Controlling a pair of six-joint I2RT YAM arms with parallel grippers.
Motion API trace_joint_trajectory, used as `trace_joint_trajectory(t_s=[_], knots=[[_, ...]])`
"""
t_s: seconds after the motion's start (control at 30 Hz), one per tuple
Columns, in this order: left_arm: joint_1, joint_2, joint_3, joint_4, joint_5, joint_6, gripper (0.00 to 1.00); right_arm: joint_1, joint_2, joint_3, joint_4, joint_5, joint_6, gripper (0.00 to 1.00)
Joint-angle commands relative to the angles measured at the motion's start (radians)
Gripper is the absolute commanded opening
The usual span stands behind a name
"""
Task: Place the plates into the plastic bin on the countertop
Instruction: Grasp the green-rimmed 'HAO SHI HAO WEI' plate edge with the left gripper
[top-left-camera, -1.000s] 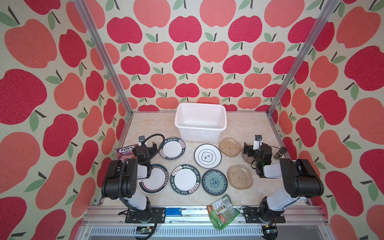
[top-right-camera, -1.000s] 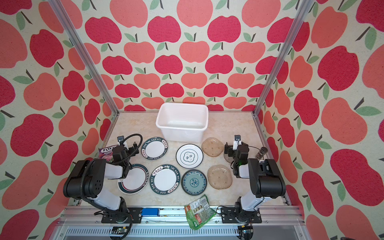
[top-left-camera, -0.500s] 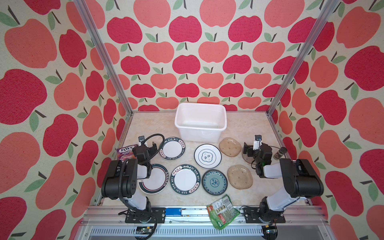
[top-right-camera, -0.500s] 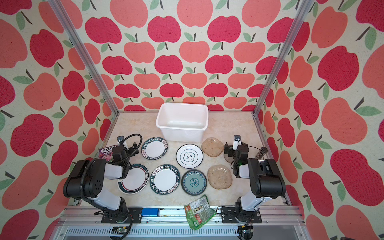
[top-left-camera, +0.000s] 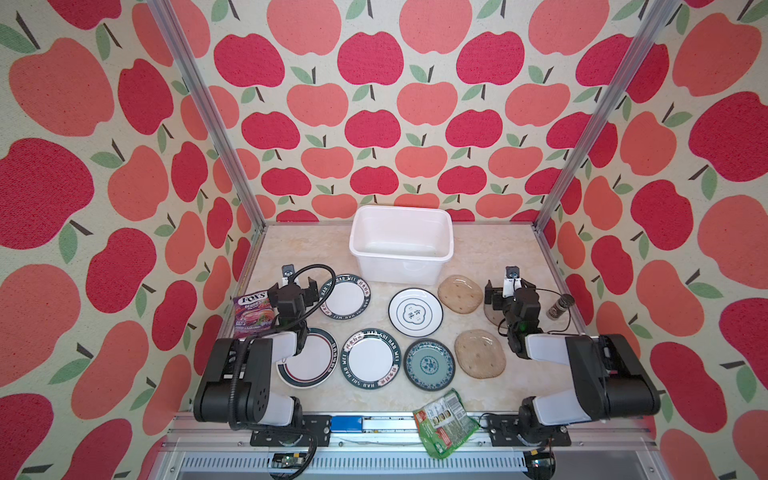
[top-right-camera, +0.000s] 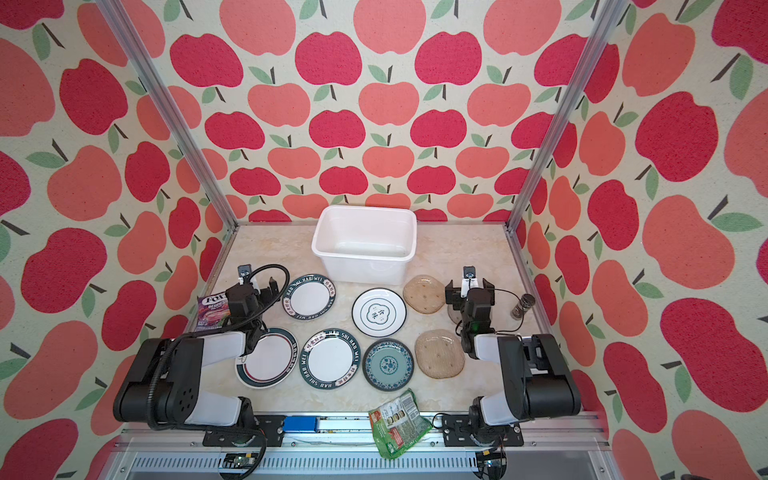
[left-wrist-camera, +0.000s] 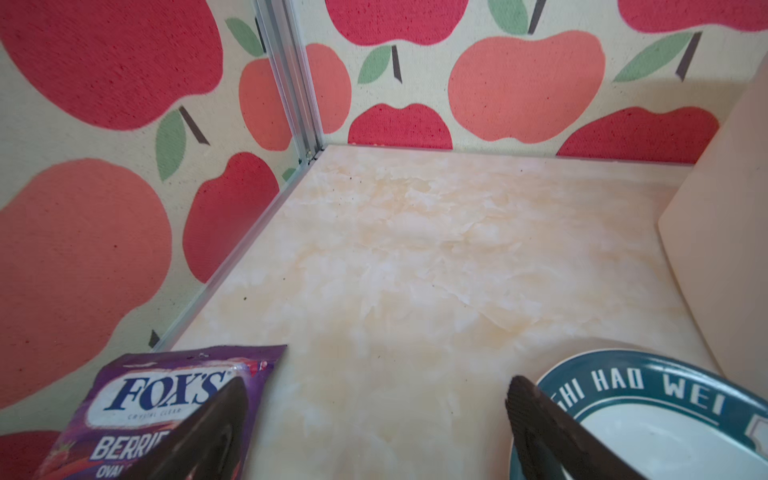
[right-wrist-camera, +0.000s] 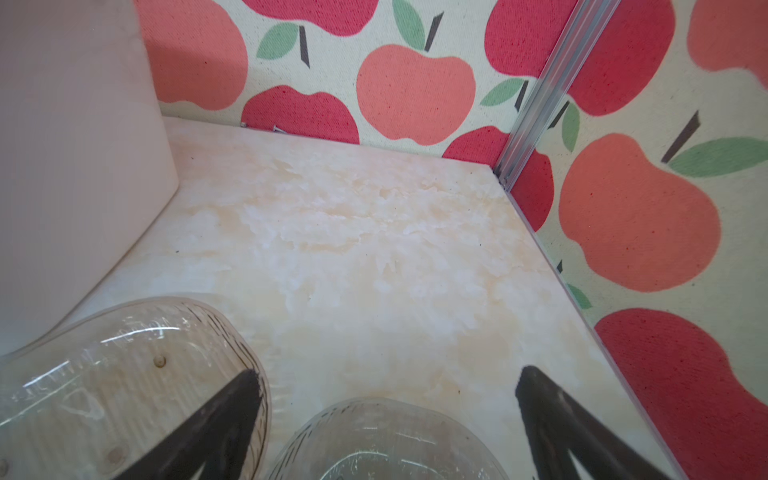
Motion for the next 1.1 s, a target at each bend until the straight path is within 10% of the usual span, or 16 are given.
trace_joint_trajectory(t_s=[0.0, 0.27, 0.57, 1.07], knots=[[0.010, -0.113, 0.096, -0.230, -0.076, -0.117, 0.99, 0.071, -0.104, 0.084, -0.188, 0.247, -0.051, 1.00], [0.115, -0.074, 0.420, -0.804, 0.359, -0.376, 0.99, 0.187, -0.264, 0.306, -0.781, 0.085, 0.268, 0.99], [0.141, 0.089, 0.428, -0.758, 0.774, -0.537, 0.99, 0.330, -0.197, 0.531, -1.077, -0.112, 0.382, 0.99], [0.221, 0.239, 0.217, -0.439, 1.003, -0.650, 0.73, 0.345, -0.114, 0.578, -1.025, -0.260, 0.476, 0.95]])
